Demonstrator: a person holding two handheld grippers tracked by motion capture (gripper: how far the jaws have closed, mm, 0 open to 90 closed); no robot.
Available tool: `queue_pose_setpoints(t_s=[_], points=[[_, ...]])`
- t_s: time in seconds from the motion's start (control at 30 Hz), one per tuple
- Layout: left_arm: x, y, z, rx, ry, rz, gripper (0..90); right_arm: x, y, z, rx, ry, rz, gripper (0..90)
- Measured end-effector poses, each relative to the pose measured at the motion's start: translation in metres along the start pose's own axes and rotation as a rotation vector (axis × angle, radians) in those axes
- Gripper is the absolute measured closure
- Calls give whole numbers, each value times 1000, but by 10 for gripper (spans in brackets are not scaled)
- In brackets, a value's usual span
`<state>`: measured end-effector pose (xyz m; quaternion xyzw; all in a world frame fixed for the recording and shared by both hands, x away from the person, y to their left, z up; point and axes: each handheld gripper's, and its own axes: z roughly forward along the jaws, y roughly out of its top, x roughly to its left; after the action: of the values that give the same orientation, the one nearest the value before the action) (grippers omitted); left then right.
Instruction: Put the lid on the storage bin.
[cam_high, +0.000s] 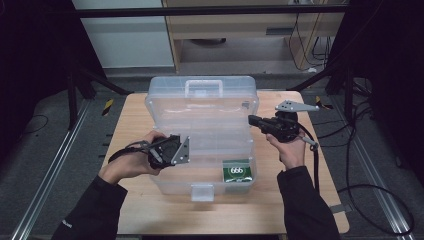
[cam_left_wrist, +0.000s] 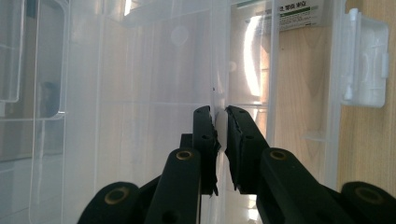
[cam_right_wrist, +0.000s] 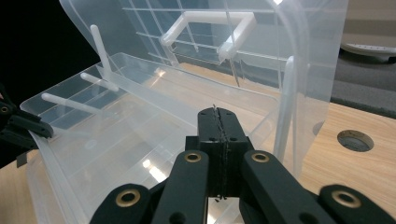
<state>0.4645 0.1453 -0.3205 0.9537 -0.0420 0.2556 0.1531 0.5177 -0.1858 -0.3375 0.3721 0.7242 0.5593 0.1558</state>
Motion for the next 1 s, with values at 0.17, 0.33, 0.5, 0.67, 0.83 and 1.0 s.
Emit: queue_pose_setpoints(t_s=[0.17, 0.33, 0.5, 0.67, 0.83, 1.0], points=[[-2, -1, 1, -8, -1, -3, 808, -1, 0, -1, 1, -4, 0, 900], [-3, -2, 1, -15, -7, -6, 804, -3, 0, -3, -1, -9, 6, 900], [-4, -1, 2, -11, -8, -1, 800, -4, 0, -4, 1, -11, 9, 900], [-6, -1, 3, -6, -14, 3, 795, -4, 0, -5, 3, -9, 12, 900], [-9, -1, 3, -3, -21, 9, 794, -4, -1, -5, 15, -2, 12, 900], [-10, -1, 4, -2, -13, 11, 789, -3, -2, -5, 18, 2, 10, 900]])
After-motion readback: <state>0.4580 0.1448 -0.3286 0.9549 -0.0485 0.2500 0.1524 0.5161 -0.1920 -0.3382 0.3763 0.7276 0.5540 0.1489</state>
